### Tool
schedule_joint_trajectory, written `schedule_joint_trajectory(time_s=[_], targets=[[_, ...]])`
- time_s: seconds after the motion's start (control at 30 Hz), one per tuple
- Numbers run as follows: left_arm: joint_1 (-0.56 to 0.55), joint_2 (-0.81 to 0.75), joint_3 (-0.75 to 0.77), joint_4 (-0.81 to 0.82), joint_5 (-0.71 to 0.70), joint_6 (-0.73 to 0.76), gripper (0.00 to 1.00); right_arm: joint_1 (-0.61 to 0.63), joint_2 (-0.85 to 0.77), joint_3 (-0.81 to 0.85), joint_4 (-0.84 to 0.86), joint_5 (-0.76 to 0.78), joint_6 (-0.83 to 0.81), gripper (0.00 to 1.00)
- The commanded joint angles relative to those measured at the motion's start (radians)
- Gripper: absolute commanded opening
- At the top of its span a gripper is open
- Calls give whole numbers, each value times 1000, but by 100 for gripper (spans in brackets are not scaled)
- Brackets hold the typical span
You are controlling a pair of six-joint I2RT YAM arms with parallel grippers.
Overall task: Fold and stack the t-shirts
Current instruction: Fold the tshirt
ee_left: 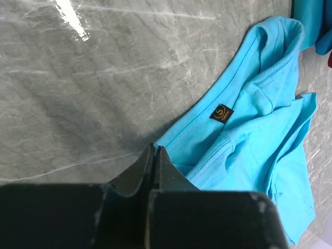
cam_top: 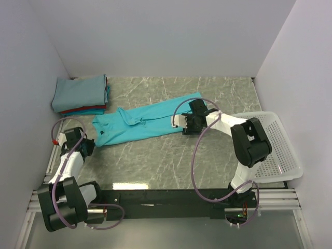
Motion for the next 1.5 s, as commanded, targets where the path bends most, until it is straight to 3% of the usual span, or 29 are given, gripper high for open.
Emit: schedule_joint_trajectory(time_s=[0.0,0.2,0.3,0.33,0.4,0.43,0.63,0.73,0.83,0.9,0.93,0.97,1.07,1.13,1.2,1.23,1.37,1.47], targets=[[19,-23,-4,-17,10,24,0,62,57,43,45,132,1,67],[45,-52,8,-35,30,35,1,116,126,100,27,270,34,52],[61,-55,16,-43,38,44,1,135,149,123,-4,303,55,34],[62,-55,17,-43,38,47,1,138,151,130,-19,307,66,19],[72,-55,22,-46,51,52,1,144,131,118,-56,303,69,2],[73,-54,20,-46,56,55,1,145,116,105,-64,298,58,0],[84,-43,24,-42,91,64,1,199,-85,-113,-206,278,26,0],[85,-48,30,-49,119,75,3,286,-246,-285,-283,234,38,0],[92,-66,50,-72,149,95,9,433,-435,-400,-375,136,104,0],[90,-85,76,-88,172,124,21,495,-490,-399,-412,75,151,1],[92,-91,83,-98,182,136,29,536,-528,-371,-415,56,199,22],[93,-101,94,-106,195,151,44,541,-538,-347,-420,41,220,32],[93,-120,155,-152,212,222,71,524,-527,-206,-440,-6,299,42],[93,-134,209,-169,215,281,77,495,-494,-129,-414,-15,361,44],[92,-158,252,-158,255,360,80,391,-391,15,-414,-119,398,46],[92,-178,260,-146,305,380,81,303,-289,134,-423,-242,438,47],[75,-200,257,-45,505,478,89,189,34,452,-458,-401,630,49],[32,-207,220,-14,562,526,93,173,265,698,-476,-410,869,49]])
